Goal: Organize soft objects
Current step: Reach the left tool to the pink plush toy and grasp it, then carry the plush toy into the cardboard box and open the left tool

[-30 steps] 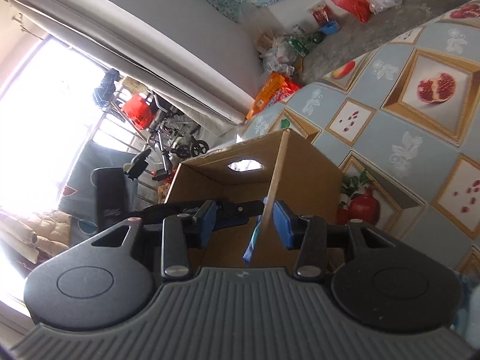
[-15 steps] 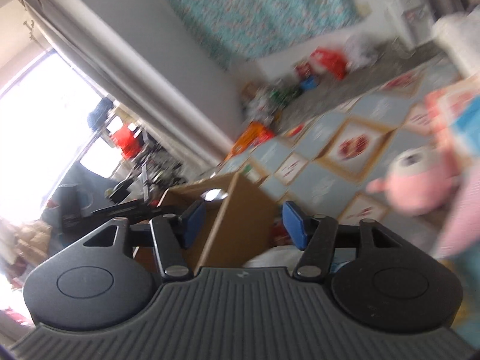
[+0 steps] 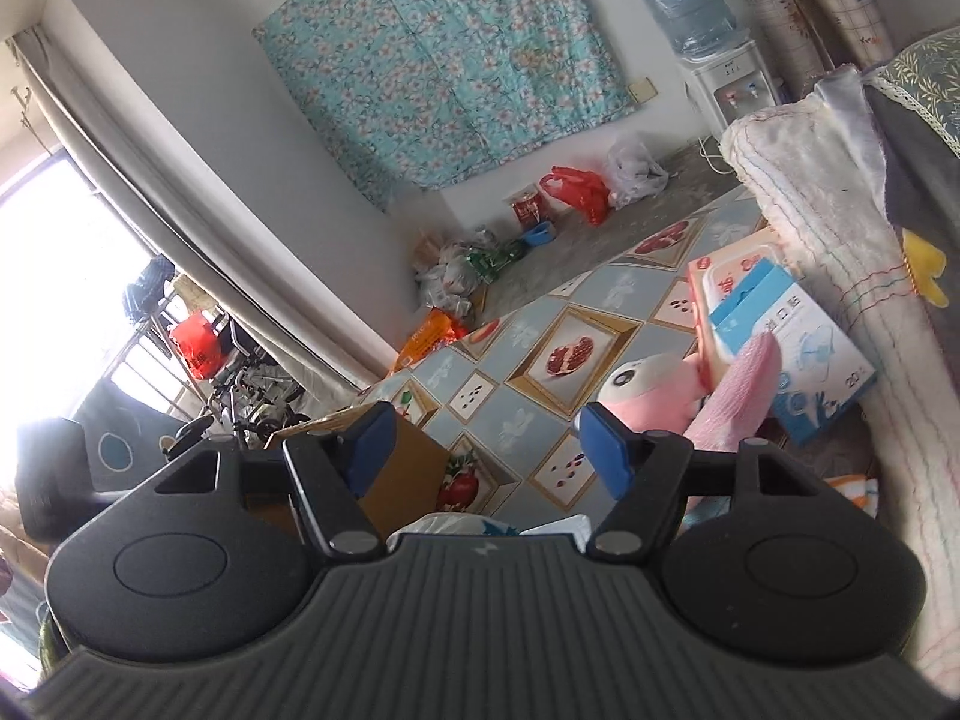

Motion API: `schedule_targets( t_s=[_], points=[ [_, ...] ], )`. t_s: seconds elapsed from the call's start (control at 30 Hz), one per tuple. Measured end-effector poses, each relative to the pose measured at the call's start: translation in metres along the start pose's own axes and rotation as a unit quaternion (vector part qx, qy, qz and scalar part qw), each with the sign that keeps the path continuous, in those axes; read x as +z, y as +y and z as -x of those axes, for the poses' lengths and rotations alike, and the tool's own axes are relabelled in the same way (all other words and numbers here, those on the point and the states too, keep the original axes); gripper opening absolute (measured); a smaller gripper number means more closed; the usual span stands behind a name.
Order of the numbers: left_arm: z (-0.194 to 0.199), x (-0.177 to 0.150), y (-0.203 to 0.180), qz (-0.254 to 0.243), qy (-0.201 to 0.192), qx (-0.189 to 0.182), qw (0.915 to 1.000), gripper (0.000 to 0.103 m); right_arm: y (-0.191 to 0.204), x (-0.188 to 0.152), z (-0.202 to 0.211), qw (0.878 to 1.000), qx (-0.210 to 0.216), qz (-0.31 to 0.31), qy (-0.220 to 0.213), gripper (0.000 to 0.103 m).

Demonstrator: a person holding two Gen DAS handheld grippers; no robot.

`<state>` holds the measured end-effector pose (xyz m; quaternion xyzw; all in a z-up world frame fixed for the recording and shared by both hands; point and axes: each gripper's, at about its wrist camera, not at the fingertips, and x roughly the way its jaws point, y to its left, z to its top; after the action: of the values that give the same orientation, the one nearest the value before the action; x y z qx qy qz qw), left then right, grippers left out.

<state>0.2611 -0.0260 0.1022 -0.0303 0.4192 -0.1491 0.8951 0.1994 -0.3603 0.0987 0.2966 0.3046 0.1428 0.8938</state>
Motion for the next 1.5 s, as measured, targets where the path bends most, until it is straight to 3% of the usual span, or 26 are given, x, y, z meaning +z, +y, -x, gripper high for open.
schedule_targets(
  t_s=[0.13, 0.37, 0.6, 0.83, 1.03, 1.13, 1.27, 1.5],
  points=[
    [-0.034, -0.004, -0.034, -0.024, 0.03, -0.011, 0.9992, 0.101, -0.011, 0.024, -0.02, 1.0, -0.012, -0.003, 0.025, 0.067],
    [-0.106, 0.004, -0.061, -0.025, 0.078, -0.015, 0.9965, 0.097, -0.05, 0.07, -0.106, 0.986, -0.01, -0.059, 0.155, 0.07],
    [-0.173, 0.021, -0.054, 0.059, 0.128, -0.038, 0.9893, 0.09, -0.077, 0.085, -0.188, 0.973, -0.045, -0.056, 0.219, 0.07],
    [-0.213, 0.03, -0.047, 0.097, 0.165, -0.037, 0.9807, 0.09, -0.103, 0.081, -0.237, 0.96, -0.061, -0.067, 0.263, 0.07],
    [-0.243, 0.03, -0.047, 0.118, 0.201, -0.04, 0.9716, 0.09, -0.097, 0.077, -0.238, 0.959, -0.049, -0.058, 0.274, 0.072],
    [-0.249, 0.028, -0.049, 0.123, 0.206, -0.05, 0.9694, 0.084, -0.098, 0.075, -0.235, 0.959, -0.047, -0.056, 0.273, 0.073],
    [-0.244, 0.028, -0.058, 0.102, 0.196, -0.04, 0.9745, 0.076, -0.098, 0.073, -0.231, 0.96, -0.04, -0.061, 0.269, 0.074],
    [-0.218, 0.031, -0.062, 0.081, 0.167, -0.032, 0.9821, 0.075, -0.092, 0.074, -0.212, 0.966, -0.019, -0.072, 0.248, 0.074]
  ],
)
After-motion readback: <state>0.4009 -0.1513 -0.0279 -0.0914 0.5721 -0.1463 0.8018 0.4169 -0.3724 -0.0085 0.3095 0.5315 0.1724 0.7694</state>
